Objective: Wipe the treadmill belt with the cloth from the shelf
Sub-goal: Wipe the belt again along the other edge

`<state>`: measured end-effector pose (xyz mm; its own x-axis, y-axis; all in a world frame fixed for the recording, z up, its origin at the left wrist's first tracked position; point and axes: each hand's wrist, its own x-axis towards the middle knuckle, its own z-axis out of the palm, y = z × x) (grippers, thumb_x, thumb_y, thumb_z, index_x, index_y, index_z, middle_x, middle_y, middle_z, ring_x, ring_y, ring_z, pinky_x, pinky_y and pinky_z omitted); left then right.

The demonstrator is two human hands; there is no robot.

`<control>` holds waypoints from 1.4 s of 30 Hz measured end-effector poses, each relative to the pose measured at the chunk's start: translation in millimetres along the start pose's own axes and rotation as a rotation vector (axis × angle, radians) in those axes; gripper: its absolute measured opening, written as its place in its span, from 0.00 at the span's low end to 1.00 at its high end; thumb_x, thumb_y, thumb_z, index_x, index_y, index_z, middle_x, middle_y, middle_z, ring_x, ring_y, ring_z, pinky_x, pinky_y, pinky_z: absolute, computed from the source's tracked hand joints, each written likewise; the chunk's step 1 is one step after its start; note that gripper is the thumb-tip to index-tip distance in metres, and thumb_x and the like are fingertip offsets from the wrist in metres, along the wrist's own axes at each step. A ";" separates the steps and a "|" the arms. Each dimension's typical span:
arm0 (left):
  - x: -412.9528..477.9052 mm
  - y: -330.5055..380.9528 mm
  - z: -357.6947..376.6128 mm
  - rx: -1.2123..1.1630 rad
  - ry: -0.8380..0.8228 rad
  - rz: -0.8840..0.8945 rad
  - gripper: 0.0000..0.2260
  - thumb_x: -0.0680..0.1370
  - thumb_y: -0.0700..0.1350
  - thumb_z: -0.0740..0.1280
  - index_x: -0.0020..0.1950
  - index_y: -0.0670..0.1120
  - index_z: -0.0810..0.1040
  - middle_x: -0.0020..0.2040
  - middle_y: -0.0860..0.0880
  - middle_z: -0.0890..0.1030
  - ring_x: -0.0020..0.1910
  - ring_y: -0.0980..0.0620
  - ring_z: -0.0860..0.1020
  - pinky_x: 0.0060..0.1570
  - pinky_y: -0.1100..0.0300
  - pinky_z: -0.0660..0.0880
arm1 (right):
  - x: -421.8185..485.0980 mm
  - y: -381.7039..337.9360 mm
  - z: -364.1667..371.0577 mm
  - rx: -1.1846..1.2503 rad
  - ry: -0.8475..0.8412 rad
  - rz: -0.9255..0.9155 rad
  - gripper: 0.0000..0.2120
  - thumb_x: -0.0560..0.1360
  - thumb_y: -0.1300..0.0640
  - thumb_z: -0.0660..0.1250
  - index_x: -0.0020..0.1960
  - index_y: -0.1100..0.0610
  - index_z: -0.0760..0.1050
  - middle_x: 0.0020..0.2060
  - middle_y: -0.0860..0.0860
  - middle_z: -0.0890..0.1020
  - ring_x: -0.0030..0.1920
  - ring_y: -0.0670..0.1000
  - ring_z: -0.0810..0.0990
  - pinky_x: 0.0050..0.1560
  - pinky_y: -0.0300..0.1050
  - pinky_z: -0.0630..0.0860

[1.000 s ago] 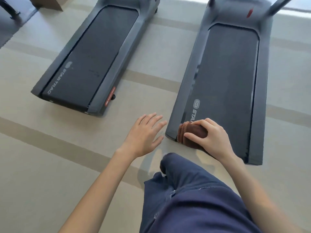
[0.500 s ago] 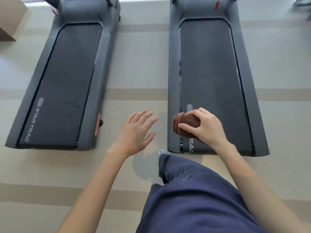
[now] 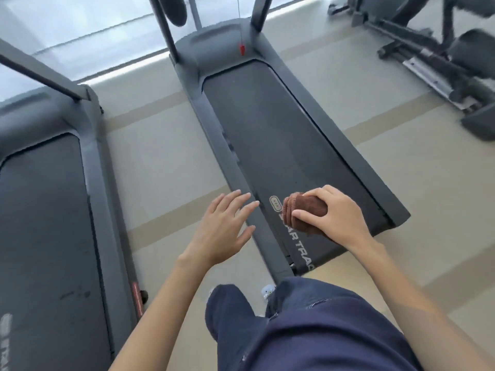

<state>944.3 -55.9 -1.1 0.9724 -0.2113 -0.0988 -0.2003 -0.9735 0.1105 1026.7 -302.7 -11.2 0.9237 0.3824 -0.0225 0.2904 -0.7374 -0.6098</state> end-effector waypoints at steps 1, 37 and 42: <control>10.1 -6.0 -0.7 -0.007 -0.006 0.048 0.23 0.77 0.56 0.53 0.68 0.49 0.73 0.67 0.48 0.74 0.68 0.45 0.70 0.66 0.48 0.65 | -1.1 1.5 0.4 0.001 0.036 0.049 0.18 0.67 0.34 0.69 0.49 0.45 0.77 0.43 0.42 0.76 0.45 0.48 0.77 0.43 0.43 0.71; 230.9 -78.7 250.5 0.039 -0.156 0.933 0.18 0.73 0.50 0.65 0.60 0.44 0.79 0.60 0.43 0.79 0.60 0.41 0.77 0.58 0.44 0.73 | -43.2 105.6 216.4 -0.048 0.413 0.931 0.18 0.68 0.43 0.74 0.53 0.52 0.81 0.45 0.49 0.79 0.47 0.54 0.77 0.47 0.44 0.68; 279.0 -68.5 397.3 0.098 -0.244 0.937 0.20 0.69 0.47 0.76 0.59 0.43 0.80 0.58 0.42 0.80 0.59 0.41 0.78 0.56 0.43 0.74 | -26.6 214.1 320.8 -0.043 0.445 0.985 0.20 0.70 0.39 0.70 0.54 0.51 0.79 0.45 0.50 0.78 0.46 0.56 0.77 0.49 0.47 0.70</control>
<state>1181.8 -82.9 -429.1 0.3643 -0.9059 -0.2159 -0.9004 -0.4019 0.1668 984.2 -292.2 -395.3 0.7615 -0.6188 -0.1930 -0.6287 -0.6324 -0.4526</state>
